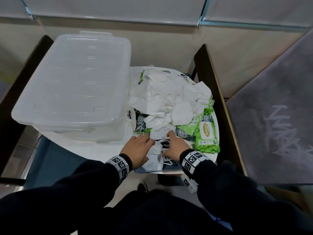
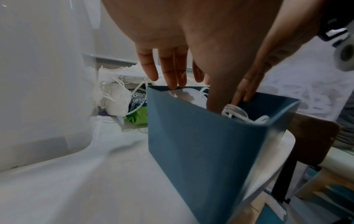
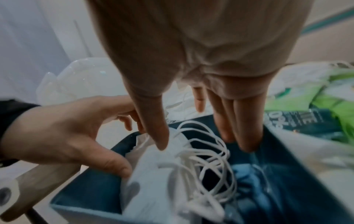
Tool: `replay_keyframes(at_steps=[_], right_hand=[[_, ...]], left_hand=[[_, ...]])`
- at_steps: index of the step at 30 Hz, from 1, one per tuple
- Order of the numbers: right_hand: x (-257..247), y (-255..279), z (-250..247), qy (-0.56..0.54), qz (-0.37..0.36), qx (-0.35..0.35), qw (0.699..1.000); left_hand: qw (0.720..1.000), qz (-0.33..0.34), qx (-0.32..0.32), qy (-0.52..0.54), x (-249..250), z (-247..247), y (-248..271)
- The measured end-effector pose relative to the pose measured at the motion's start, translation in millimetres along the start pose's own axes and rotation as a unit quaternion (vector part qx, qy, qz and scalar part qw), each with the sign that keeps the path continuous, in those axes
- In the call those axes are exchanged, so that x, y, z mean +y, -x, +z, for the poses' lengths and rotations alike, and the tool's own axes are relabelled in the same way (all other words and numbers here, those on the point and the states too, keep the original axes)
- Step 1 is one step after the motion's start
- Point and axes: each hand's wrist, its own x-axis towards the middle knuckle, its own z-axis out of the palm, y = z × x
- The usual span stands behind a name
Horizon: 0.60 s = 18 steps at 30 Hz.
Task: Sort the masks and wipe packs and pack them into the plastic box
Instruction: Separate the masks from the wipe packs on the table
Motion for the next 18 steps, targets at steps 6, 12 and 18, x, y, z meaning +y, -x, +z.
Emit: replay_keyframes(at_steps=[6, 12, 18], right_hand=[[4, -7, 29, -0.136, 0.038, -0.006, 0.99], [12, -12, 35, -0.174, -0.002, 0.043, 0.984], [6, -6, 9, -0.102, -0.046, -0.006, 0.994]], left_hand=[[0.998, 0.003, 0.001, 0.056, -13, -1, 2], [0.994, 0.007, 0.006, 0.113, -24, 1, 2], [0.997, 0.023, 0.001, 0.078, -23, 2, -6]])
